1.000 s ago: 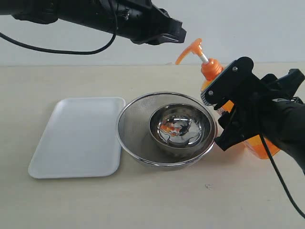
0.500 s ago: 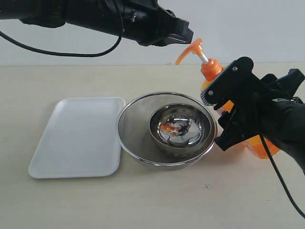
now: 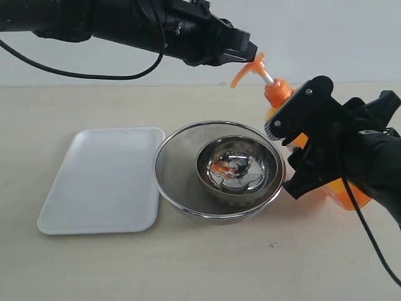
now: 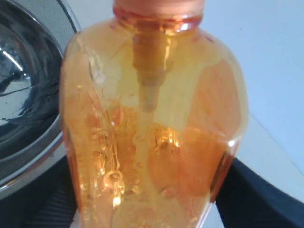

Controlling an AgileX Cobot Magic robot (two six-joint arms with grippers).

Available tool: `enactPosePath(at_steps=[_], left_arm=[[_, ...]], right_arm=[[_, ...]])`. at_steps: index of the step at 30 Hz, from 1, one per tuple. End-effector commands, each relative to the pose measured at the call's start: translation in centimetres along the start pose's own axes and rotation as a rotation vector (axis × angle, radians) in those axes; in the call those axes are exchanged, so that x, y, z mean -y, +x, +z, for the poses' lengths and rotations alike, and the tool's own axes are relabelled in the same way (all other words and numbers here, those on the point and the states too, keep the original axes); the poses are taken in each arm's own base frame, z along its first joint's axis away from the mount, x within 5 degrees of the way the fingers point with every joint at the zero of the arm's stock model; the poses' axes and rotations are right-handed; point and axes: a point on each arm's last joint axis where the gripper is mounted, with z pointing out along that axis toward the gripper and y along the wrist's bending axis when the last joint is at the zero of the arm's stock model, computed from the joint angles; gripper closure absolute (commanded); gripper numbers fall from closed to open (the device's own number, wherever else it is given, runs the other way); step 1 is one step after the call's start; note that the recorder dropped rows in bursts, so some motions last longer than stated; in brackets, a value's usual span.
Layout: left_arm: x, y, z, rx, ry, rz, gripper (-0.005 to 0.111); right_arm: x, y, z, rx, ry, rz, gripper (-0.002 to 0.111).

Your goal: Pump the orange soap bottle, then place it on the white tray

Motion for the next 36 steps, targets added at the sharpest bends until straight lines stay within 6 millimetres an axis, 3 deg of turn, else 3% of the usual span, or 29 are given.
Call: enactPosePath(at_steps=[1,20,25,29,36], left_arm=[[1.0,0.4,0.9,-0.023,0.034,0.028,0.102],[1.3,0.6,0.9,-0.038,0.055,0.040,0.102],[2.3,-1.5,-2.0,-0.002,0.008,0.145,0.102],[1.5,-1.8,-2.9,-0.024,-0.118,0.204,0.102],[0.5,-1.0,-2.0,-0.069,-0.160,0.243,0.102]], right_arm=[[1.3,-1.1,-0.4,0.065,0.093,-0.048,0.109],[1.3,-1.1,-0.5,0.073,0.095,-0.057,0.109],[1.3,-1.1,-0.5,0.073,0.095,-0.057,0.109],[1.3,-1.1,-0.5,0.073,0.095,-0.057,0.109],[1.2,-1.1,-0.5,0.074,0.085,-0.056,0.109]])
